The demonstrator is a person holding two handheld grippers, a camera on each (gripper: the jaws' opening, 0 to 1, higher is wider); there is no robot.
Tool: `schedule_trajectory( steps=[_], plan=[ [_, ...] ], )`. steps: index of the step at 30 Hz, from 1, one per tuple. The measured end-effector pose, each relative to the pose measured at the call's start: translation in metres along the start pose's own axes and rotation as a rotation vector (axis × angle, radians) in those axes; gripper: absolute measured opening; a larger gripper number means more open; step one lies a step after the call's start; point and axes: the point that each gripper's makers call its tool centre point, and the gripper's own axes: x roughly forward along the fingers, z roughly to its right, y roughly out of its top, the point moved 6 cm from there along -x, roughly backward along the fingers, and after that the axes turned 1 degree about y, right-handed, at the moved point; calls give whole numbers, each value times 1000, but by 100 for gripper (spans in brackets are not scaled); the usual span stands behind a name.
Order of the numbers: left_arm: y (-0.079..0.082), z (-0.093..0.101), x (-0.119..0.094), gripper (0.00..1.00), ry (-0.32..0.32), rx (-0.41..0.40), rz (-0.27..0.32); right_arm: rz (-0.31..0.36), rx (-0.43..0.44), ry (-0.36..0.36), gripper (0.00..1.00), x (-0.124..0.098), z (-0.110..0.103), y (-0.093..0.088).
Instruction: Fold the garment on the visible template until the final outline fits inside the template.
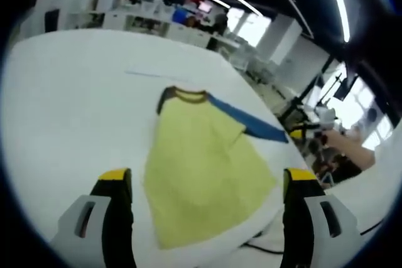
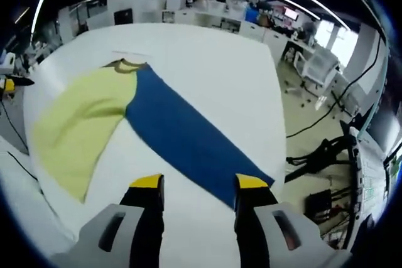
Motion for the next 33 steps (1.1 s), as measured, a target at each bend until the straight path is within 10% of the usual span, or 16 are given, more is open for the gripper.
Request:
schedule_trajectory(
  steps=[33],
  plan=[
    [-12,2,-16,96,-23,-13,14,101,4,99,68,-38,-73,15]
  ],
)
